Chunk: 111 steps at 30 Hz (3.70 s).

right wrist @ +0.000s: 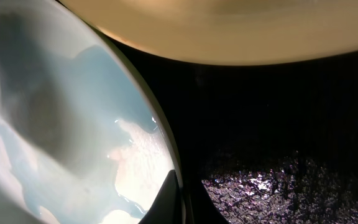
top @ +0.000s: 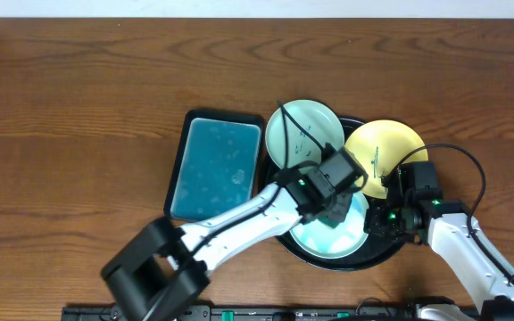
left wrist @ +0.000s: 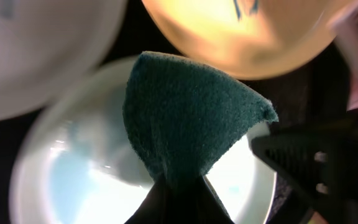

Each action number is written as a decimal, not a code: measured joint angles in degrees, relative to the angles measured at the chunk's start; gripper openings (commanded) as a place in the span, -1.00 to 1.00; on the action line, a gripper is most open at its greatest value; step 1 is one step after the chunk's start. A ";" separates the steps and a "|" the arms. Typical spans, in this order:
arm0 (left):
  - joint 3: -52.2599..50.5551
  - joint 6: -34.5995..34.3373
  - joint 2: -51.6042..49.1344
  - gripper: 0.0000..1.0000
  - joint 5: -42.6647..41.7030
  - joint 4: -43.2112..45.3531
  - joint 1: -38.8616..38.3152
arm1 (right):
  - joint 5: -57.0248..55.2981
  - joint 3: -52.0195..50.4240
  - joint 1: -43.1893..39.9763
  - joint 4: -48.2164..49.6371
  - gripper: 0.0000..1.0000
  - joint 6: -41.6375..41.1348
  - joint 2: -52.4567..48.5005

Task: Clean dirty plates on tray and stack at the side
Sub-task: 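Scrub the tilted mint plate with the sponge in the left gripper, then return the sponge to the basin with the left gripper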

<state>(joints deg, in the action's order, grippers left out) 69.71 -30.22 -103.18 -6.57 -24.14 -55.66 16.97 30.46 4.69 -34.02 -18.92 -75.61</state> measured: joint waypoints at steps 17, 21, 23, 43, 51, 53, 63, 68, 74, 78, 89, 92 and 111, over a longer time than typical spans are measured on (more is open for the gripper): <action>0.02 1.92 -5.40 -0.85 3.89 -4.81 1.81 | 0.15 0.00 0.00 0.00 -0.97 0.00 0.00; 0.00 3.41 -2.78 -0.85 4.63 -6.69 4.83 | 0.20 0.00 0.00 0.04 -0.97 0.00 0.00; 0.00 3.67 -0.20 -0.85 5.31 -6.86 5.33 | 0.13 0.00 0.00 0.17 -0.98 0.00 0.00; -0.04 4.59 17.35 -0.85 5.86 -15.26 29.05 | -0.13 0.00 0.00 0.74 -0.95 -0.02 0.00; -2.10 4.59 13.46 -0.85 6.12 -15.34 38.12 | -0.15 0.00 0.00 0.76 -0.97 -0.02 0.00; -2.38 4.59 11.45 -0.85 6.10 -15.28 38.60 | -0.15 0.00 0.00 0.76 -0.97 -0.02 0.00; -2.62 6.12 -0.07 -0.85 2.43 -11.26 38.64 | -0.17 0.00 0.00 0.83 -0.98 -0.02 0.00; -2.62 6.45 -3.89 -0.85 1.99 -10.25 38.64 | -0.17 0.00 0.00 0.83 -0.97 -0.02 0.00; -2.51 6.51 -4.50 -0.85 1.81 -10.03 38.64 | -0.17 0.00 0.00 0.83 -0.97 -0.02 0.00; -2.23 8.28 -4.48 -0.85 1.70 -10.71 38.64 | -0.17 0.00 0.00 0.83 -0.97 -0.02 0.00; -1.73 12.70 5.53 -0.85 1.09 -14.05 38.64 | -0.24 -0.07 0.00 1.25 -0.97 -0.02 0.00; -1.70 13.03 6.32 -0.85 1.09 -14.05 38.64 | -0.24 -0.11 0.00 1.31 -0.97 -0.02 0.00; -1.73 13.73 -3.45 -0.83 1.09 -13.94 38.64 | -0.07 -0.11 0.00 1.33 -0.98 -0.02 0.00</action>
<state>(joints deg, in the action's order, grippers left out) 67.99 -16.49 -106.63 -5.48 -38.09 -17.02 16.91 30.35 4.69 -32.69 -18.94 -75.61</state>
